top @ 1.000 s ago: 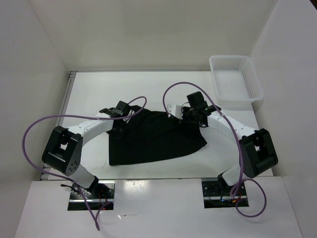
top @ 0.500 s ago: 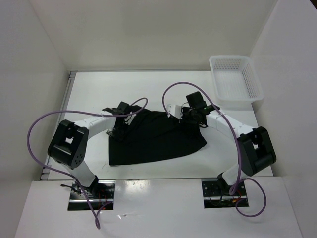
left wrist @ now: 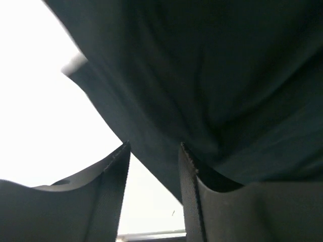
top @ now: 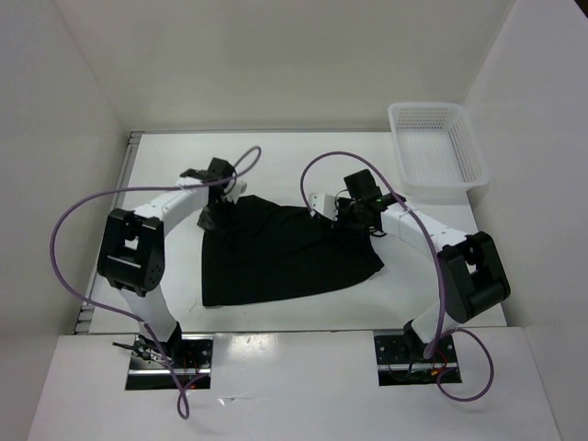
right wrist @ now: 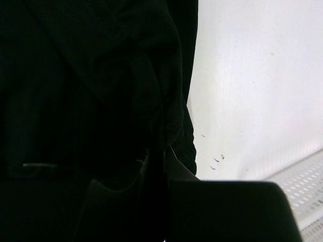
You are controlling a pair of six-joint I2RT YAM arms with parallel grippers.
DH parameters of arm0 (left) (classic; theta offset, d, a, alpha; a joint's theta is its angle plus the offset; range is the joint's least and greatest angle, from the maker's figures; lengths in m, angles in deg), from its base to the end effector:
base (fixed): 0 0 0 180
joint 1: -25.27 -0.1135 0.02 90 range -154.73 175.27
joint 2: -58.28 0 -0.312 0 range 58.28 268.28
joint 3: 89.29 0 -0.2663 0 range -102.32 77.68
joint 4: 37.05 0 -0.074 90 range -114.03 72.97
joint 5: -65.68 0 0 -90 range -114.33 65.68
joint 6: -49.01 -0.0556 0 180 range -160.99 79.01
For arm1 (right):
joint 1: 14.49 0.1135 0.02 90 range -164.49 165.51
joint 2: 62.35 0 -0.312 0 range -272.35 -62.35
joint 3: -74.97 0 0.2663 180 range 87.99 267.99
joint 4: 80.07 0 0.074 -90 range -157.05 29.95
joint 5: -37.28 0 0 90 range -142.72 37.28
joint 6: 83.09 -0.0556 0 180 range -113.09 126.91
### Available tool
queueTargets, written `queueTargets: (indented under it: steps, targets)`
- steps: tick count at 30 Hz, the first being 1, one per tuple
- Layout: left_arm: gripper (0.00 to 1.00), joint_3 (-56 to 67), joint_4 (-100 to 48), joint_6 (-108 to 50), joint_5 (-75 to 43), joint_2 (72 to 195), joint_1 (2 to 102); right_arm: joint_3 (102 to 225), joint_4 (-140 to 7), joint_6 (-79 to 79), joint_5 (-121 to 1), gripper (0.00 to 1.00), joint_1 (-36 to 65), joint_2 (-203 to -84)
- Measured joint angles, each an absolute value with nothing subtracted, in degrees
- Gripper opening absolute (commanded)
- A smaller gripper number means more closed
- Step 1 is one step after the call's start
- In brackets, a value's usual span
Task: Fold and stack the shorts
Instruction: Fold the shorts
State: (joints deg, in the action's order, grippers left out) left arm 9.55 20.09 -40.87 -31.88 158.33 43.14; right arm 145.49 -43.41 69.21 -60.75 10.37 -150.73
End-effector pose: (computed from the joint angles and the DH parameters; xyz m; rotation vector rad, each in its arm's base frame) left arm 0.3426 -0.1028 0.2092 0.4209 2.8467 0.1327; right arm 0.3048 0.1498 0.2386 -1.7715 1.7797 -0.0909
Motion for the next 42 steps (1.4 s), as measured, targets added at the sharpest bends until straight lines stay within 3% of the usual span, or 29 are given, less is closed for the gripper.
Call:
queueTargets:
  steps: [5,14,42]
  targets:
    - [0.43,-2.4,21.4,-40.8,-19.2,161.1,33.9,145.5,-43.7,66.0,-60.1,0.00,10.4,-150.7]
    - [0.42,12.3,27.6,-40.8,-4.4,158.7,28.8,145.4,-44.0,61.3,-57.8,0.00,10.4,-150.7]
    - [0.45,11.8,25.3,-40.7,-2.9,165.0,21.8,145.4,-43.9,61.3,-57.6,0.00,10.7,-150.7]
